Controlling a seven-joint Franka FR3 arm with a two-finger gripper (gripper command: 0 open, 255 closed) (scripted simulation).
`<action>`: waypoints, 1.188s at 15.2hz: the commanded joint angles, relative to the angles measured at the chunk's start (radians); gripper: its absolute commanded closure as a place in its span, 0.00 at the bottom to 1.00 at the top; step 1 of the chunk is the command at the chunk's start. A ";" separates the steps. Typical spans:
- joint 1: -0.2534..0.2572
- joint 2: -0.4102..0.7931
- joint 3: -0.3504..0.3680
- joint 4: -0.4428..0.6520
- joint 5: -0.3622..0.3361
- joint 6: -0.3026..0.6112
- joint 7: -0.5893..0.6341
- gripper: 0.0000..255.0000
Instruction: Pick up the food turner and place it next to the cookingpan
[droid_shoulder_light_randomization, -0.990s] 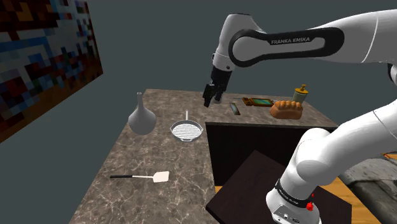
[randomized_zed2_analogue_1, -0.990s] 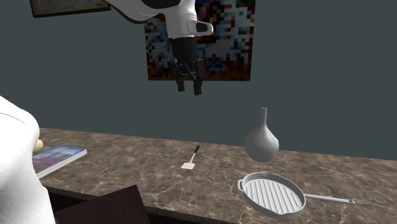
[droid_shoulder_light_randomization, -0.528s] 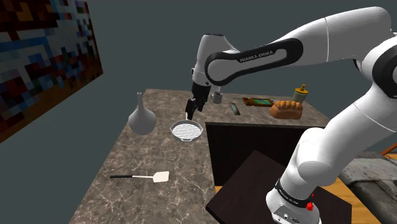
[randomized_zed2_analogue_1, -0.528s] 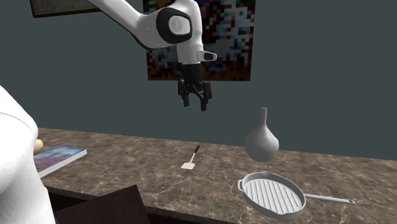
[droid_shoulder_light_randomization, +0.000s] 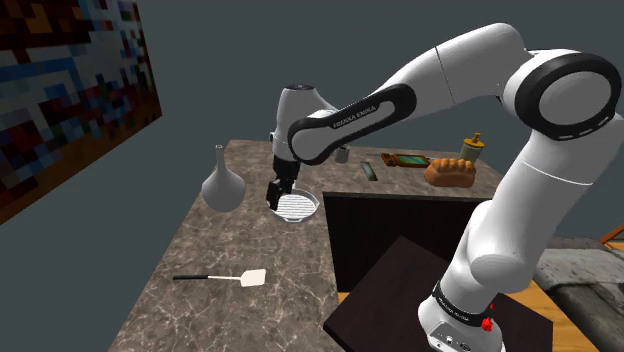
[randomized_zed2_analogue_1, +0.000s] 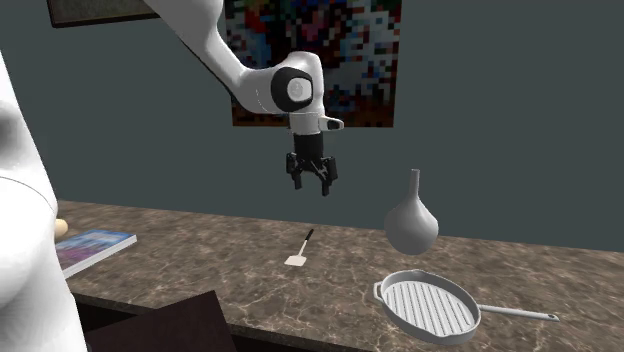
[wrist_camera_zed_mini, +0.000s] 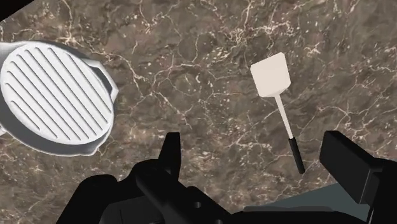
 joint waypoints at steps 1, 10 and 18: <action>0.011 0.068 0.012 0.029 -0.014 0.036 -0.007 0.00; 0.074 0.387 0.042 0.221 -0.111 0.136 -0.020 0.00; 0.156 0.671 0.043 0.453 -0.197 0.161 -0.041 0.00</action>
